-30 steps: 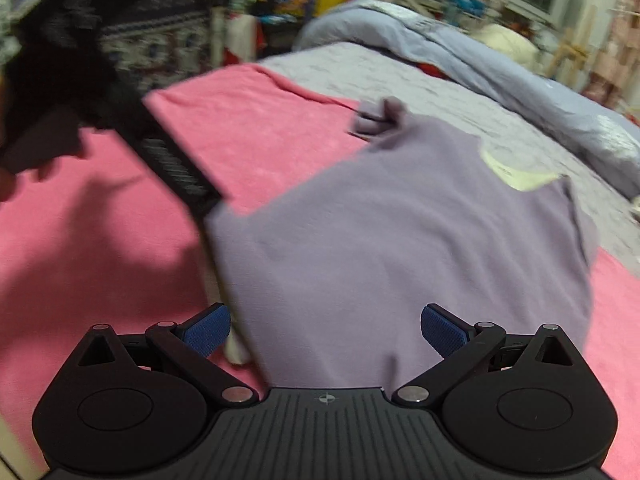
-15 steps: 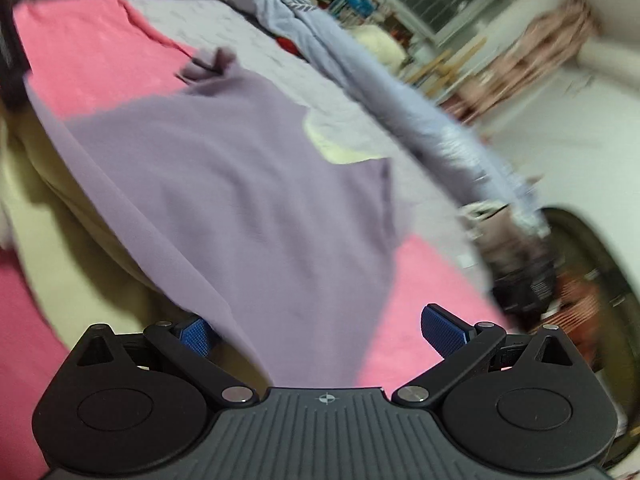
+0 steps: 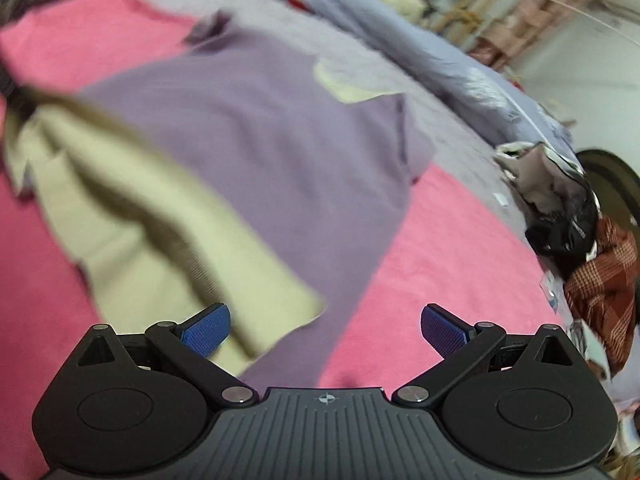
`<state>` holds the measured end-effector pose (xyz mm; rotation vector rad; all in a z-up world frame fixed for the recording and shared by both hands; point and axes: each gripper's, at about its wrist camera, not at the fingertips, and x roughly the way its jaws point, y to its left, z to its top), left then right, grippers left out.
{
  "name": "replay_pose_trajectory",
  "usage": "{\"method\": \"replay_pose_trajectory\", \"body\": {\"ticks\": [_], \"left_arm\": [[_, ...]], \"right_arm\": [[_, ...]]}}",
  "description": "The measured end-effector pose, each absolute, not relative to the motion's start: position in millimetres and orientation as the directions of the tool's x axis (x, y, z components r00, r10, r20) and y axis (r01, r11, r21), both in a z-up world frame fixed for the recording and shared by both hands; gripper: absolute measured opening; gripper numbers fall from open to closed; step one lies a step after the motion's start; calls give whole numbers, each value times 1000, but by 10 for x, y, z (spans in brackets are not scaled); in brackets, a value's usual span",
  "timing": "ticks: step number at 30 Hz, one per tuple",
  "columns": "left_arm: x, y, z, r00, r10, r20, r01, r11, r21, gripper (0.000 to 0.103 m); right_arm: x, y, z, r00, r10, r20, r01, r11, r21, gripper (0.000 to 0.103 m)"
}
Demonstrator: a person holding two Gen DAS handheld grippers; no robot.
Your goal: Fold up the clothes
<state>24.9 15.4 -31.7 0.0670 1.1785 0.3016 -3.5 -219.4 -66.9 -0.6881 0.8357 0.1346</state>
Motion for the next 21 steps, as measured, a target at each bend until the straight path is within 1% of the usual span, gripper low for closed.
{"method": "replay_pose_trajectory", "body": {"ticks": [1, 3, 4, 5, 6, 8, 9, 10, 11, 13, 14, 17, 18, 21], "left_arm": [[253, 157, -324, 346, 267, -899, -198, 958, 208, 103], [253, 166, -331, 345, 266, -900, -200, 958, 206, 103], [249, 168, -335, 346, 265, -900, -202, 958, 205, 103], [242, 172, -339, 347, 265, -900, -203, 958, 204, 103], [234, 175, -341, 348, 265, -899, -205, 958, 203, 103], [222, 169, -342, 352, 268, -897, -208, 957, 204, 103], [212, 161, -338, 355, 270, -895, -209, 956, 206, 103], [199, 152, -335, 360, 272, -893, -208, 956, 207, 103], [186, 141, -330, 364, 271, -891, -207, 956, 207, 103], [163, 112, -325, 371, 271, -888, -200, 957, 208, 103], [156, 91, -332, 372, 272, -887, -192, 958, 213, 103], [139, 18, -367, 370, 275, -887, -158, 960, 231, 103], [133, -9, -381, 370, 278, -886, -145, 960, 241, 103], [122, -70, -412, 375, 292, -880, -121, 956, 266, 103]], "right_arm": [[-31, -2203, -671, 665, -155, -730, -369, 783, -502, 98], [-10, -2249, -649, 644, -155, -749, -361, 802, -476, 96], [1, -2273, -637, 633, -155, -758, -357, 811, -464, 88], [11, -2296, -626, 623, -154, -767, -353, 820, -451, 72], [22, -2319, -615, 612, -153, -776, -348, 829, -438, 65], [42, -2366, -592, 589, -151, -794, -338, 846, -412, 43], [53, -2389, -581, 578, -150, -802, -333, 854, -399, 41], [63, -2412, -569, 567, -148, -810, -327, 862, -387, 32], [74, -2436, -558, 555, -147, -819, -321, 870, -374, 20], [95, -2482, -535, 532, -142, -834, -309, 885, -348, 10], [105, -2505, -524, 521, -140, -842, -302, 893, -335, 8], [145, -2542, -563, 479, -144, -866, -296, 902, -314, 9], [165, -2523, -644, 458, -157, -875, -309, 894, -323, 9], [223, -2417, -798, 519, -191, -834, -346, 845, -408, 13]]}}
